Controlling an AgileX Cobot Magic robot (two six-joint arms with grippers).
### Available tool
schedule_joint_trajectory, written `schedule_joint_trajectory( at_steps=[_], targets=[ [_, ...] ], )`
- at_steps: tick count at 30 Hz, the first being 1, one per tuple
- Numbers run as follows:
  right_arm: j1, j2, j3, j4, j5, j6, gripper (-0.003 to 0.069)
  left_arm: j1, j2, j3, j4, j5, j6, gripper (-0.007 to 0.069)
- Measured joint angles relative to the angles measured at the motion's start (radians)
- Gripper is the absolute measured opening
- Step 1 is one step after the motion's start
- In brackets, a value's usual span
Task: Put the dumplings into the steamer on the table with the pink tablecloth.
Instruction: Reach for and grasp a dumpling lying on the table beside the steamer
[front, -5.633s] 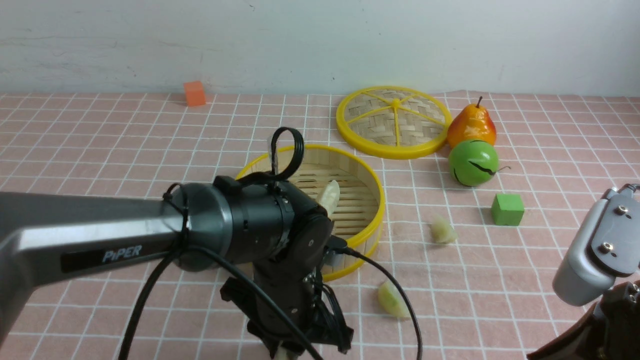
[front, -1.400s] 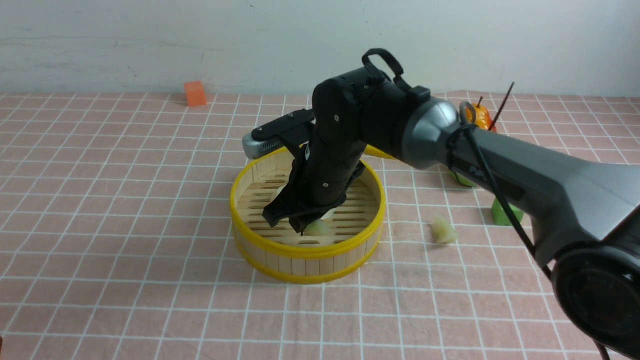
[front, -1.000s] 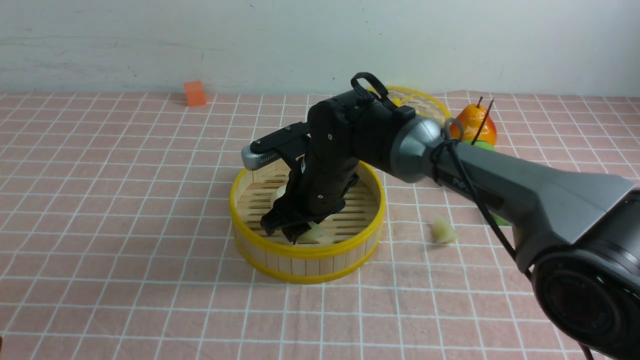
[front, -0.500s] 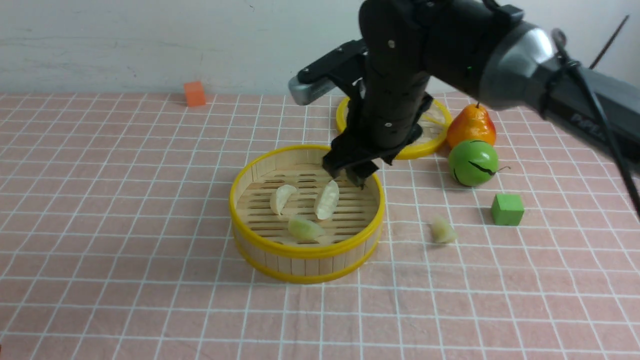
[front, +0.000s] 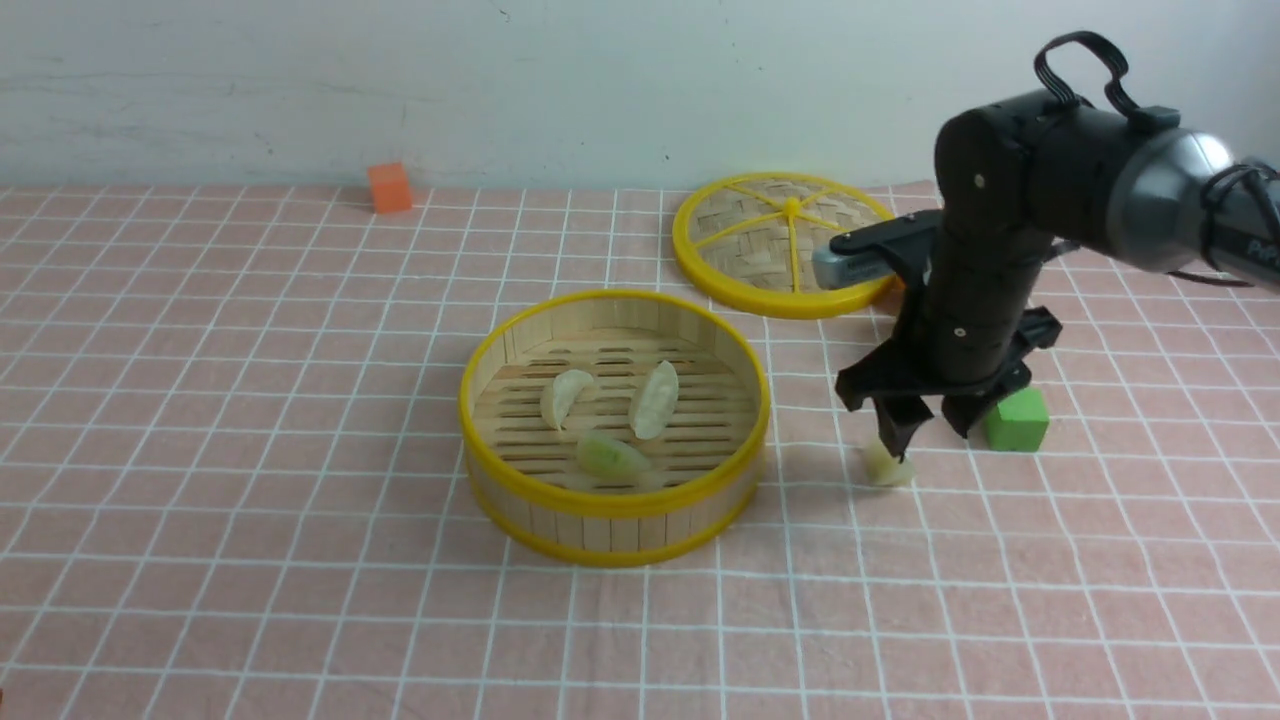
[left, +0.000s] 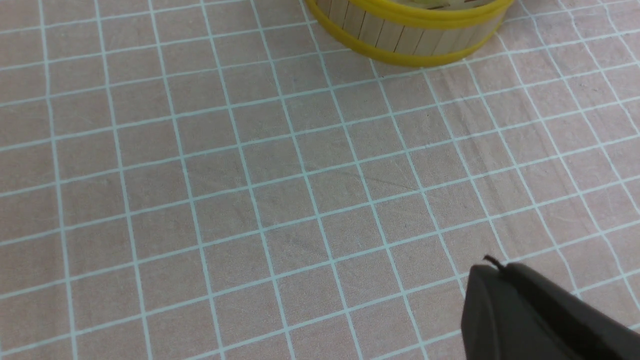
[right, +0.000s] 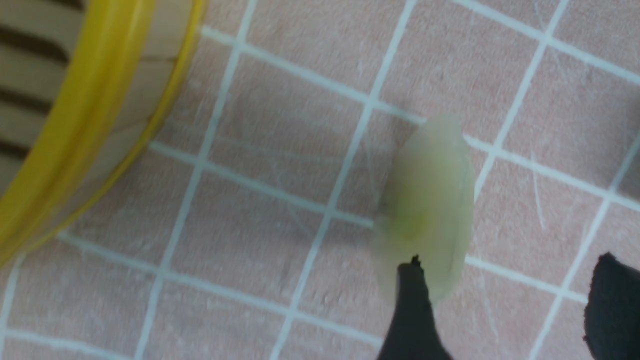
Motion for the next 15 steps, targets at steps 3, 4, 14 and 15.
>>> schedule_joint_trajectory(
  at_steps=[3,4,14,15],
  targets=[
    [-0.026,0.038,0.000,0.055,-0.048,0.000,0.0447,0.000,0.000,0.000,0.000,0.000,0.000,-0.0011],
    [-0.029,0.050,0.000,0.068,-0.063,0.000,0.0447,0.000,0.000,0.000,0.000,0.000,0.000,-0.0011],
    [-0.029,0.104,-0.002,0.084,-0.086,-0.021,0.0315,0.000,0.000,0.000,-0.013,0.001,0.000,-0.0011],
    [-0.029,0.103,-0.002,0.085,-0.083,-0.028,0.0270,0.000,0.000,0.000,-0.014,0.001,0.000,-0.0011]
  ],
)
